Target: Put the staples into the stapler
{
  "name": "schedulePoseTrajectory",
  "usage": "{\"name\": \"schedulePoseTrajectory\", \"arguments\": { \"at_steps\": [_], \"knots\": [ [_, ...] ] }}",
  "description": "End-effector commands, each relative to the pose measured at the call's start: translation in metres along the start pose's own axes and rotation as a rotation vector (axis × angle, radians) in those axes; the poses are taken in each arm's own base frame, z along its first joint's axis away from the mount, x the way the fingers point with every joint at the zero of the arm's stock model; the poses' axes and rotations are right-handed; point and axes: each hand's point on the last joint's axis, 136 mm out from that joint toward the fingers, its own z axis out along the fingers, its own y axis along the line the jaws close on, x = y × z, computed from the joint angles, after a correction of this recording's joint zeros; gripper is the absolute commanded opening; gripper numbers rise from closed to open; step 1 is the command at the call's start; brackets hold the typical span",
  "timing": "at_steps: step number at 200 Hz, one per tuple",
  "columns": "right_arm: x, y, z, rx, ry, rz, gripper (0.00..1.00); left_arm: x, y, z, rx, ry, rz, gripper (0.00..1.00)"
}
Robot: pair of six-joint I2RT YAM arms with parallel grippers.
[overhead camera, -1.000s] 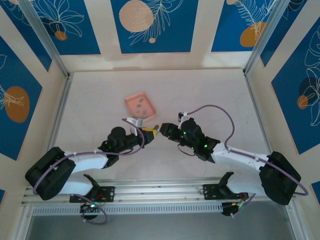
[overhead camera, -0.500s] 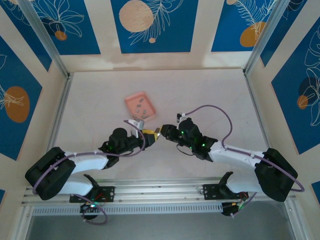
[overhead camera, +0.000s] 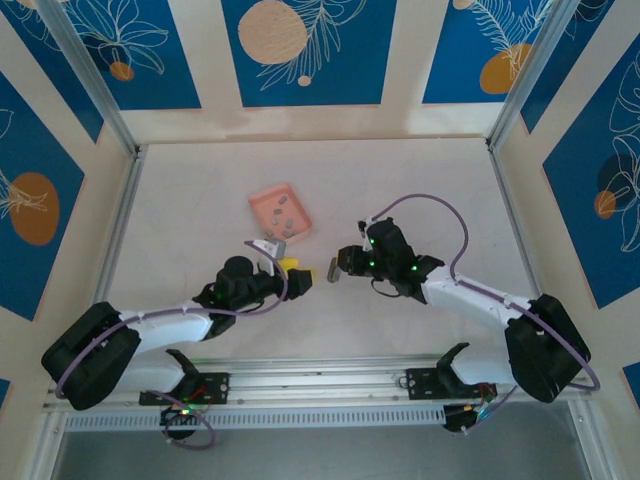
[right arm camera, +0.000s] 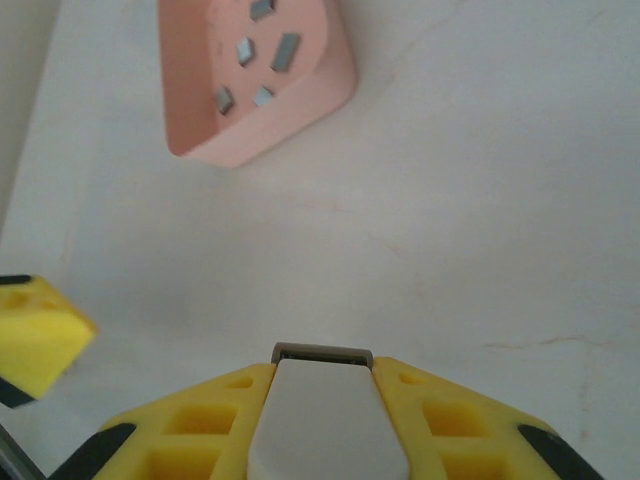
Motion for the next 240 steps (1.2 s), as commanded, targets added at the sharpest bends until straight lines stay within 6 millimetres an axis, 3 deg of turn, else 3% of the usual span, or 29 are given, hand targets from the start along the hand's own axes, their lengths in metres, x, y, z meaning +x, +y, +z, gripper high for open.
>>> {"name": "schedulePoseTrajectory", "arguments": {
  "at_steps": [1,72,122,185,214,240],
  "knots": [
    [0.008,0.002,0.0,-0.045,0.124,-0.08,0.2,-0.001,0.01,-0.005,-0.082,0.005,0.029,0.75],
    [0.001,-0.007,0.033,-0.076,0.327,-0.149,0.2,0.004,0.029,-0.012,-0.2,0.041,0.036,0.79],
    [-0.013,-0.039,0.05,0.179,0.384,-0.054,0.2,0.007,0.034,-0.014,-0.229,0.051,0.028,0.79],
    [-0.018,-0.06,0.064,0.469,0.41,-0.065,0.21,0.007,0.037,-0.016,-0.246,0.053,0.026,0.8],
    [-0.019,-0.058,0.069,0.489,0.418,-0.077,0.25,0.006,0.038,-0.021,-0.26,0.052,0.03,0.8],
    [-0.02,-0.048,0.071,0.437,0.415,-0.062,0.35,0.005,0.04,-0.027,-0.283,0.043,0.03,0.81]
  ]
}}
